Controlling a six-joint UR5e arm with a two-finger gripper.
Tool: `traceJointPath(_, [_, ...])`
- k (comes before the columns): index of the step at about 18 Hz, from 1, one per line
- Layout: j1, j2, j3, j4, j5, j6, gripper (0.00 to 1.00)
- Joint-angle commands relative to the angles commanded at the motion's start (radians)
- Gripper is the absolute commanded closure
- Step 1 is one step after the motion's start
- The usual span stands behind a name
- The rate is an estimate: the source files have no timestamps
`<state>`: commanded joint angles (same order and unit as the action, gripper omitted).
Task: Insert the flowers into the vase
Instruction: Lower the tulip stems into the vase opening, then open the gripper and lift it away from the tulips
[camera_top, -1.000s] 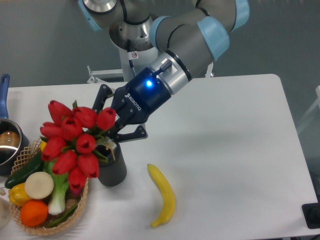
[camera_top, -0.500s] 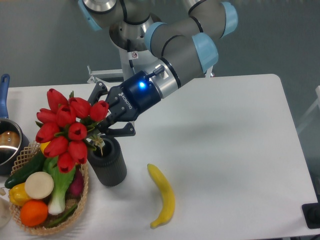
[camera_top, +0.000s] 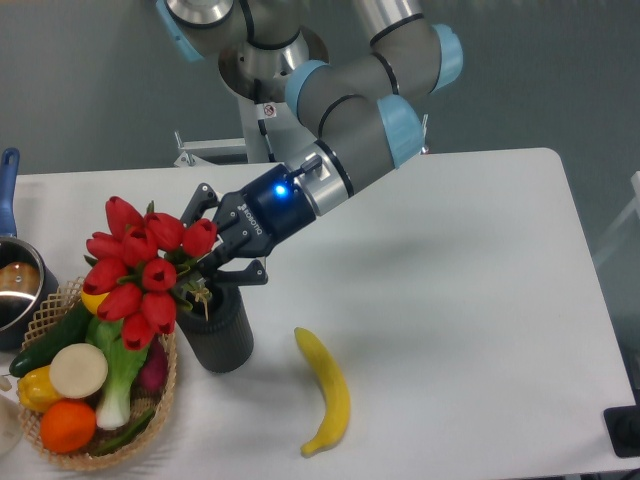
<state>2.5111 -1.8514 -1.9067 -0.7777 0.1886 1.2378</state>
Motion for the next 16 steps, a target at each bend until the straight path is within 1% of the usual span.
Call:
traceJointPath(3, [-0.002, -0.022, -0.023, 0.006, 0.003, 0.040, 1.00])
traceJointPath(4, [0.000, -0.026, -0.032, 0.008, 0.003, 0.058, 0.94])
traceJointPath(7, [0.000, -0.034, -0.066, 0.008, 0.005, 0.094, 0.73])
traceJointPath(8, [0.002, -0.034, -0.075, 0.006, 0.005, 0.094, 0.65])
traceJointPath(9, [0.005, -0.032, -0.078, 0.003, 0.006, 0.092, 0.60])
traceJointPath(10, [0.009, -0.031, -0.084, 0.002, 0.020, 0.088, 0.52])
traceJointPath(11, [0.012, -0.029, -0.094, 0.003, 0.047, 0.086, 0.36])
traceJointPath(12, [0.015, -0.029, -0.098, 0.005, 0.070, 0.084, 0.16])
traceJointPath(13, [0.029, -0.028, -0.104, 0.003, 0.084, 0.083, 0.07])
traceJointPath(14, [0.041, -0.025, -0.112, 0.002, 0.087, 0.084, 0.00])
traceJointPath(16, [0.073, -0.011, -0.124, 0.002, 0.089, 0.086, 0.00])
